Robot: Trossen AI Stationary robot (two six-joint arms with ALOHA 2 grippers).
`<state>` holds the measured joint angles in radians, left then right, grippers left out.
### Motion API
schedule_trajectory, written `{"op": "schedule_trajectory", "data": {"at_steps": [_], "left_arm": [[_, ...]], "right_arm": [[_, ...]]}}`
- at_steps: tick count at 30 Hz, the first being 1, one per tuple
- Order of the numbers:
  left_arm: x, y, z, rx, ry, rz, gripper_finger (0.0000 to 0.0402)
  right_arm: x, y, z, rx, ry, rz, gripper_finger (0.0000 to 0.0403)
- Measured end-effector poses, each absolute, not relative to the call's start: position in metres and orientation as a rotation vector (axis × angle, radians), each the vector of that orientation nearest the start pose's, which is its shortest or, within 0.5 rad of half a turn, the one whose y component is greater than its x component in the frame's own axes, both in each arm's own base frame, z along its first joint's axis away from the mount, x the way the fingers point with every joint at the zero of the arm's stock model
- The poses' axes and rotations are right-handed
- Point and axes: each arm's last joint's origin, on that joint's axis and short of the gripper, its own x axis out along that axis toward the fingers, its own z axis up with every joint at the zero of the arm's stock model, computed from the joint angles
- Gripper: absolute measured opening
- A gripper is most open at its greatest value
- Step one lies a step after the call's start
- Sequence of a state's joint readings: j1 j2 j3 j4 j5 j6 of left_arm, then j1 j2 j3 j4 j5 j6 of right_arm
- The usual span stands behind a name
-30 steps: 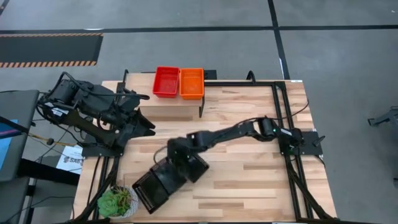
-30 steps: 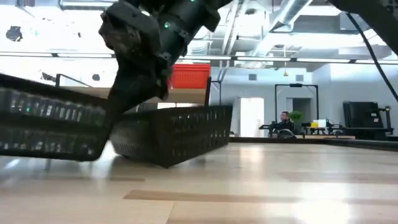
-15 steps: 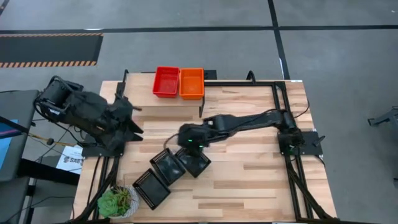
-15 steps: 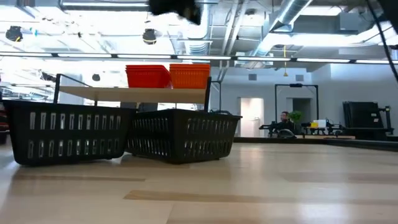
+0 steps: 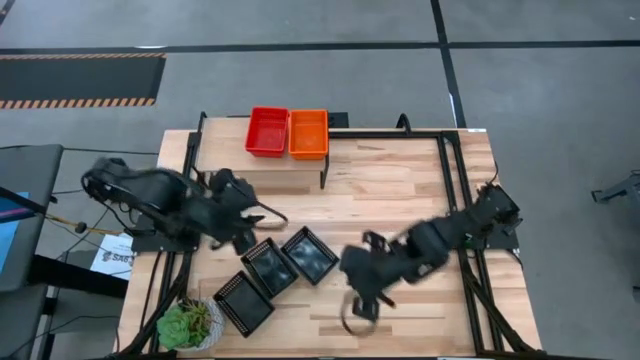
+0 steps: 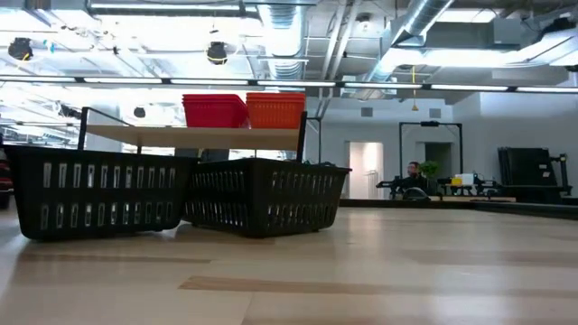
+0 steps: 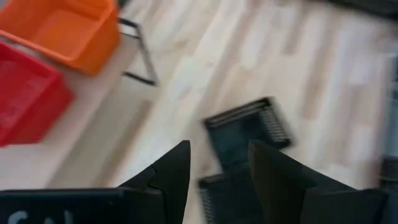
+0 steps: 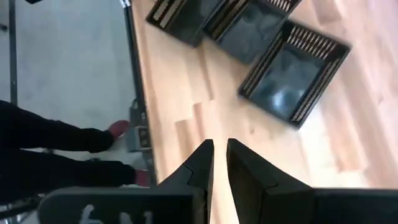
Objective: Stack baskets on shelf by color
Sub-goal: Put the middle black bin on the shelf
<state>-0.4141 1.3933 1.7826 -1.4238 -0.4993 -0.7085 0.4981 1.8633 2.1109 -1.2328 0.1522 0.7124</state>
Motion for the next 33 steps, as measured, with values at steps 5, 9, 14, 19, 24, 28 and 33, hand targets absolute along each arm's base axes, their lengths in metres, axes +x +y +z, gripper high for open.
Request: {"op": "schedule_trajectory", "data": {"at_steps": [5, 9, 14, 19, 24, 28, 33], "left_arm": [[0.248, -0.090, 0.384, 0.002, 1.016, 0.407, 0.0149], [0.278, -0.098, 0.341, 0.070, 1.166, 0.306, 0.0149], [0.309, -0.096, 0.306, -0.041, 1.214, 0.132, 0.0149], [0.311, -0.063, 0.299, -0.196, 1.186, 0.347, 0.0149], [0.292, -0.028, 0.282, -0.419, 1.184, 0.614, 0.0149], [0.268, -0.013, 0.255, -0.542, 1.242, 0.681, 0.0149], [0.246, -0.009, 0.233, -0.615, 1.286, 0.678, 0.0148]], "right_arm": [[0.298, 0.214, 0.391, 0.384, 1.027, -0.092, 0.0069], [0.277, 0.237, 0.385, 0.424, 1.051, -0.160, 0.0069], [0.253, 0.254, 0.384, 0.470, 1.033, -0.241, 0.0069], [0.233, 0.266, 0.382, 0.503, 1.017, -0.311, 0.0069], [0.220, 0.273, 0.381, 0.521, 0.981, -0.362, 0.0069], [0.210, 0.277, 0.380, 0.521, 0.983, -0.383, 0.0069], [0.202, 0.279, 0.379, 0.519, 0.991, -0.398, 0.0069]]}}
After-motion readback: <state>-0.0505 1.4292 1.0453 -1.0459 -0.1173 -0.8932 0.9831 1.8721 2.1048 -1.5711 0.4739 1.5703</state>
